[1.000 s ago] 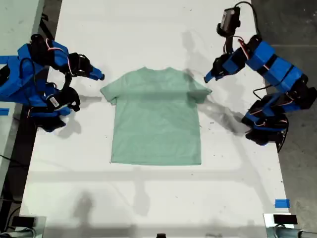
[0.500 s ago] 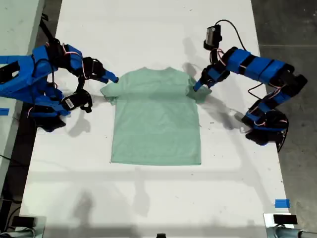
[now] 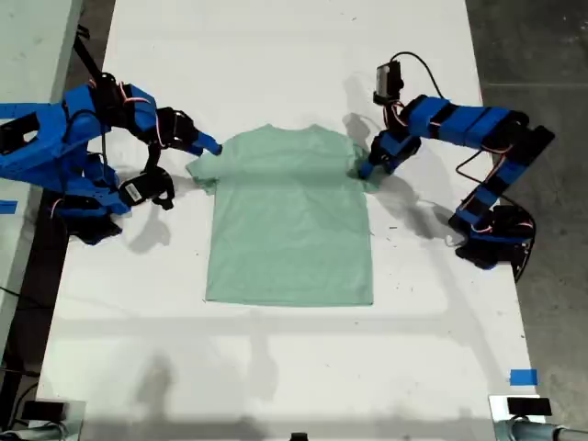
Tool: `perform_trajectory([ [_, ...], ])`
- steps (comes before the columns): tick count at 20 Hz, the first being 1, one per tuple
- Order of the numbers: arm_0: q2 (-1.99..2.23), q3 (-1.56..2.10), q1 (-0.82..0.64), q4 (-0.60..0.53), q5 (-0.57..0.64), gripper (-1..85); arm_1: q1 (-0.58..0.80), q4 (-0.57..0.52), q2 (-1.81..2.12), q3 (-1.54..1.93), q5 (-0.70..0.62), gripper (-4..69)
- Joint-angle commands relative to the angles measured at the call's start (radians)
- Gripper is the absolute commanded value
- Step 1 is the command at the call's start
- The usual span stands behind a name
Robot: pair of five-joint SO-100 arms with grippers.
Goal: Fold tshirt
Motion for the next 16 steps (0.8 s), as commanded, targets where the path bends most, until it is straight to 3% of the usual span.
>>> perform_trajectory([
  [1,-0.003,-0.011,0.011,-0.017,-0.017,15.6,0.015,0.026,-0.034,-0.118,-0.017,25.7],
  [2,-0.003,-0.011,0.011,-0.018,-0.018,15.6,0.015,0.043,-0.058,-0.147,-0.025,23.0],
  [5,-0.005,-0.012,0.023,-0.015,-0.028,15.6,0.009,0.083,-0.11,-0.209,-0.043,3.4],
  [6,-0.005,-0.012,0.028,-0.014,-0.034,15.6,0.009,0.089,-0.117,-0.218,-0.049,1.5],
  [9,-0.005,-0.012,0.043,-0.008,-0.048,15.6,0.003,0.127,-0.121,-0.247,-0.055,1.3],
  [16,0.023,0.006,0.06,-0.003,-0.069,15.7,-0.094,0.4,0.075,-0.407,-0.029,1.1],
])
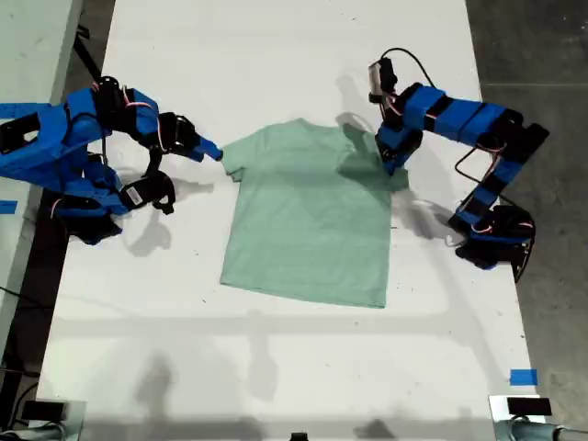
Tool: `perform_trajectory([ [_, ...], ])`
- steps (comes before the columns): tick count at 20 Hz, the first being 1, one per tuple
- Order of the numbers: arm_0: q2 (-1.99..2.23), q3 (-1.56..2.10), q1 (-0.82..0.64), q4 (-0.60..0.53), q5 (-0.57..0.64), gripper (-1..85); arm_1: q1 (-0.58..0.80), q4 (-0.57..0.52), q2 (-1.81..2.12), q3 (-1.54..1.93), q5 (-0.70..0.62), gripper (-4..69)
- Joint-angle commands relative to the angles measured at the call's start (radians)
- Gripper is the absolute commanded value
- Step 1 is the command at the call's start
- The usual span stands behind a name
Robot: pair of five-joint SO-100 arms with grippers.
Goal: Fold tshirt
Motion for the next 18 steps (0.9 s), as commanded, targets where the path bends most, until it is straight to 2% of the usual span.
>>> perform_trajectory([
  [1,0.032,-0.002,0.017,-0.003,-0.015,15.7,-0.092,0.12,0.098,-0.255,0.034,1.1],
  [6,0.061,0.015,0.026,-0.003,-0.026,15.7,-0.296,0.219,-0.126,-0.746,0.146,1.0],
  [8,0.08,0.028,0.028,-0.003,-0.032,15.7,-0.353,0.181,-0.241,-0.851,0.178,1.0],
  [13,0.107,0.055,0.028,-0.003,-0.038,15.8,-0.43,0.014,-0.463,-0.864,0.244,1.1],
  [14,0.107,0.055,0.028,-0.005,-0.038,16.0,-0.448,-0.02,-0.502,-0.871,0.25,5.9],
  [15,0.107,0.055,0.028,-0.008,-0.038,16.5,-0.463,-0.058,-0.523,-0.871,0.252,15.2],
  [16,0.107,0.055,0.028,-0.011,-0.038,17.0,-0.477,-0.089,-0.529,-0.871,0.236,30.8],
  [18,0.107,0.06,0.029,-0.012,-0.043,17.2,-0.483,-0.103,-0.499,-0.871,0.222,27.6],
])
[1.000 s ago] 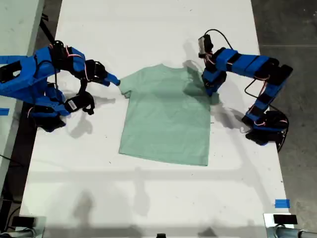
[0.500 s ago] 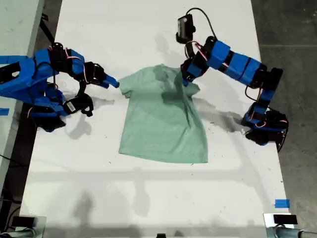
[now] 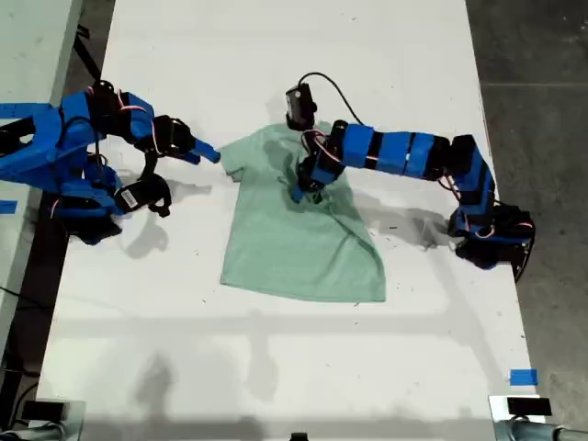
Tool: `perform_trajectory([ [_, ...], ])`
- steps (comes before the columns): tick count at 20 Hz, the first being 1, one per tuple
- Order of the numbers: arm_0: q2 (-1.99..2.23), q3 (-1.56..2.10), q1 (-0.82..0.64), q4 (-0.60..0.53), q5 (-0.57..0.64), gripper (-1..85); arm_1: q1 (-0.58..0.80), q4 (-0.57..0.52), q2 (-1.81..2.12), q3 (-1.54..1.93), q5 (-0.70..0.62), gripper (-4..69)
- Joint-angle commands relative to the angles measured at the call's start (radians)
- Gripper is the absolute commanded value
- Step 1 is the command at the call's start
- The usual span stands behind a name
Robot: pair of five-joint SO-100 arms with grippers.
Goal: Fold tshirt
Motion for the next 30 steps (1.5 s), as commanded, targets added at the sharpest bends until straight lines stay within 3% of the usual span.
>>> perform_trajectory([
  [1,0.031,0.0,0.018,-0.015,-0.021,17.3,-0.012,-0.037,0.078,-0.081,-0.02,26.8],
  [12,0.029,0.064,0.063,-0.037,-0.097,17.3,0.055,0.204,0.46,0.155,-0.081,20.2],
  [16,-0.017,0.081,-0.006,-0.055,-0.101,22.5,0.026,0.192,0.463,0.232,-0.067,19.7],
  [24,-0.405,-0.087,-0.232,-0.147,0.086,24.4,-0.008,0.19,0.469,0.264,-0.067,19.8],
  [30,-0.738,-0.324,-0.253,-0.13,0.132,25.3,-0.015,0.193,0.506,0.302,-0.069,19.8],
])
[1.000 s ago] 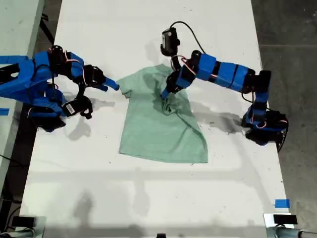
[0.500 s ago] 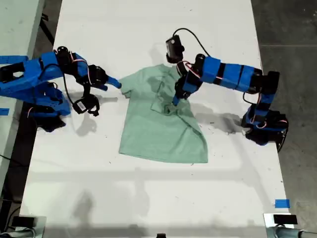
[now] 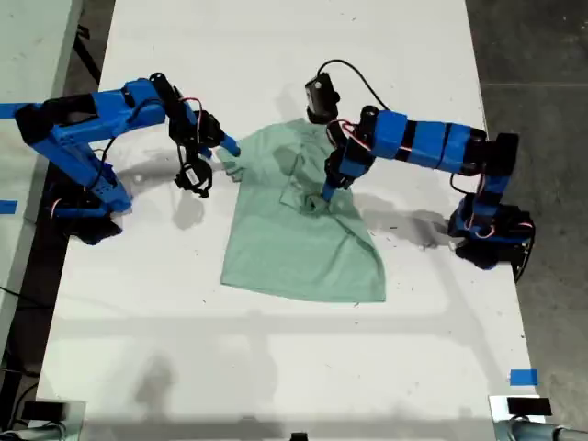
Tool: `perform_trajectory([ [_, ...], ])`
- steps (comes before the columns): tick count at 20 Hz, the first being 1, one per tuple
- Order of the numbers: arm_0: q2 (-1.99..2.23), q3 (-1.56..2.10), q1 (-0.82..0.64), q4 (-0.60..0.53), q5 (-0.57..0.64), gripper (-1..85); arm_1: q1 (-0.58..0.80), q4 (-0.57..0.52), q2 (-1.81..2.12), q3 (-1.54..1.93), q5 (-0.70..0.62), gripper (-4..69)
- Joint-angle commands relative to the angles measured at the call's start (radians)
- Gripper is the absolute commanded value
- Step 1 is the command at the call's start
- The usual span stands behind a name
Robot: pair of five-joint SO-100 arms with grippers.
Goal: Fold tshirt
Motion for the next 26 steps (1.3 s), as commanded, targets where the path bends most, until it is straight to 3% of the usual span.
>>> perform_trajectory([
  [1,-0.109,-0.129,-0.034,0.008,0.029,25.6,-0.017,-0.003,0.133,0.012,0.005,19.8],
  [6,-0.41,-0.316,-0.083,0.101,0.078,25.4,-0.021,-0.029,0.288,0.149,0.023,20.1],
  [7,-0.453,-0.353,-0.084,0.118,0.089,22.3,-0.02,-0.04,0.33,0.189,0.028,20.1],
  [9,-0.517,-0.42,-0.08,0.147,0.109,2.3,-0.015,-0.078,0.413,0.284,0.037,20.6],
  [10,-0.537,-0.451,-0.067,0.164,0.117,0.1,-0.012,-0.092,0.445,0.325,0.04,20.9],
  [14,-0.476,-0.449,-0.046,0.195,0.063,0.1,-0.008,-0.123,0.526,0.436,0.055,21.3],
  [19,-0.106,-0.288,-0.077,0.262,-0.031,0.1,-0.009,-0.146,0.6,0.528,0.075,21.4],
  [23,-0.021,-0.411,0.06,0.273,-0.058,0.1,-0.011,-0.16,0.646,0.594,0.092,21.5],
  [26,-0.192,-0.692,0.175,0.27,-0.061,0.1,-0.014,-0.156,0.653,0.6,0.103,21.6],
])
